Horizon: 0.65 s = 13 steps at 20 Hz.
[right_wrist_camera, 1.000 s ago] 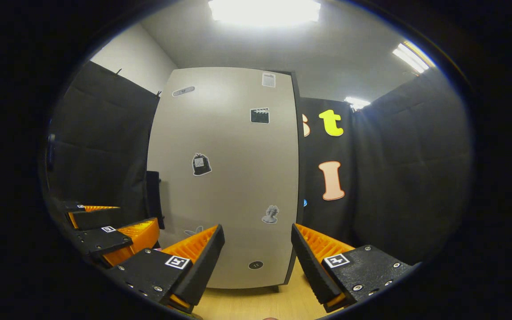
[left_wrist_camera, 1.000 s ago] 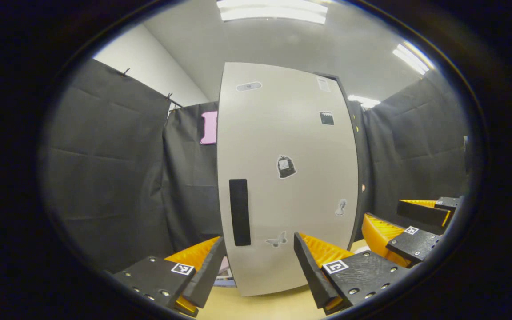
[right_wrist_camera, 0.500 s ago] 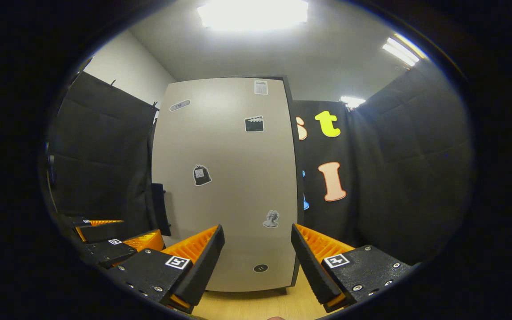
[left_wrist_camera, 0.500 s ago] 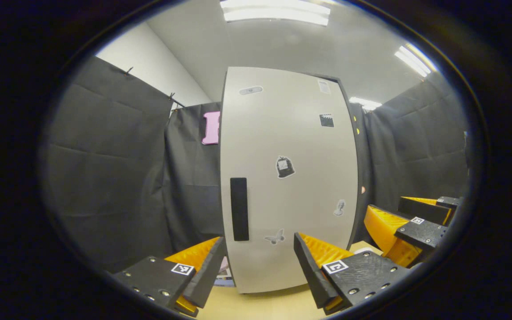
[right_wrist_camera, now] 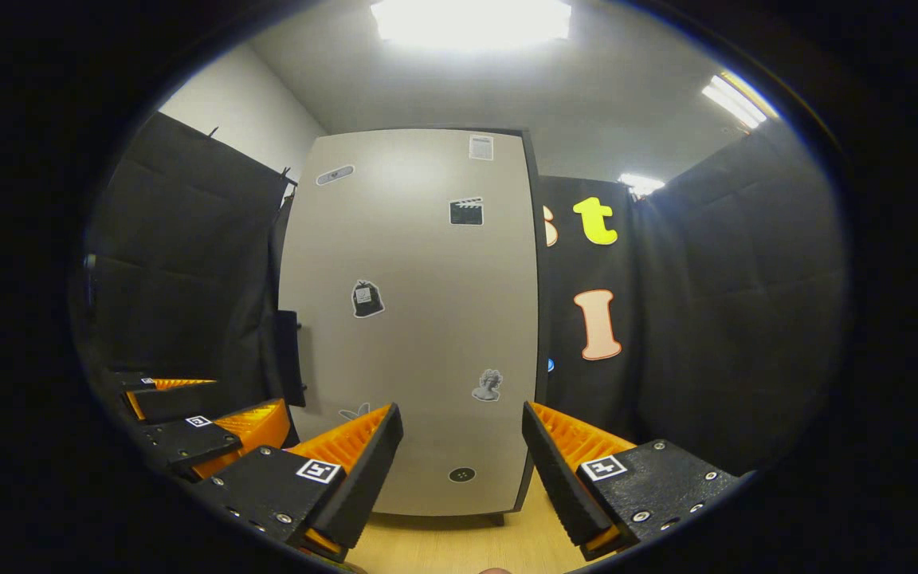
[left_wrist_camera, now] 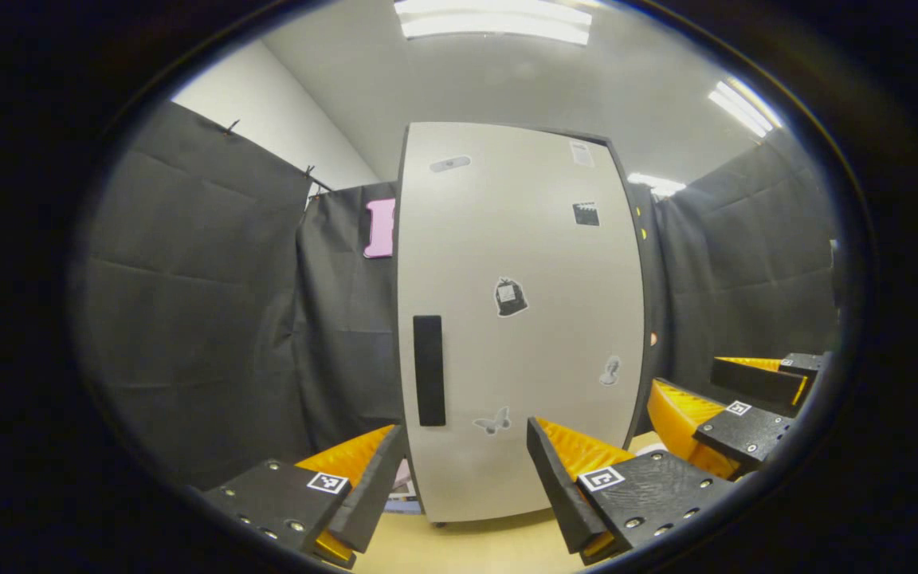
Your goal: Open the cabinet door with the right hand, grasp the bottle in the cabinet with the left hand and place it on the coaster, then close the cabinet door with the right hand.
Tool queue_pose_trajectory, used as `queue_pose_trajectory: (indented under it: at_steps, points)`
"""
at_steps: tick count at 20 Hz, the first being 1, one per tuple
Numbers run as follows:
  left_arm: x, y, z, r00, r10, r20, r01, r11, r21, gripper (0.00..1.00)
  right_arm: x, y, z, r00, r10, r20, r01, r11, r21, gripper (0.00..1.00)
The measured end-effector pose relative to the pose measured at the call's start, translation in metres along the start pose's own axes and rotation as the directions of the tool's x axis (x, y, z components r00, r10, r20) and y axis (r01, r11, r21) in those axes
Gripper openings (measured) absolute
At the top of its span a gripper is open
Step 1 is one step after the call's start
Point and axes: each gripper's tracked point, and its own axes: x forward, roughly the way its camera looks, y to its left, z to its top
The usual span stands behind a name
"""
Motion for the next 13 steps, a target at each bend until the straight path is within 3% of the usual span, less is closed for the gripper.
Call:
queue_pose_trajectory:
  at_steps: [13]
  points:
    - [0.0055,-0.0016,-0.0004,1.000,-0.002,-0.003,0.002,1.000,0.009,0.93,0.0027,-0.0013,-0.0099,1.000,-0.005,-0.030,0.004,1.000,-0.019,0.92]
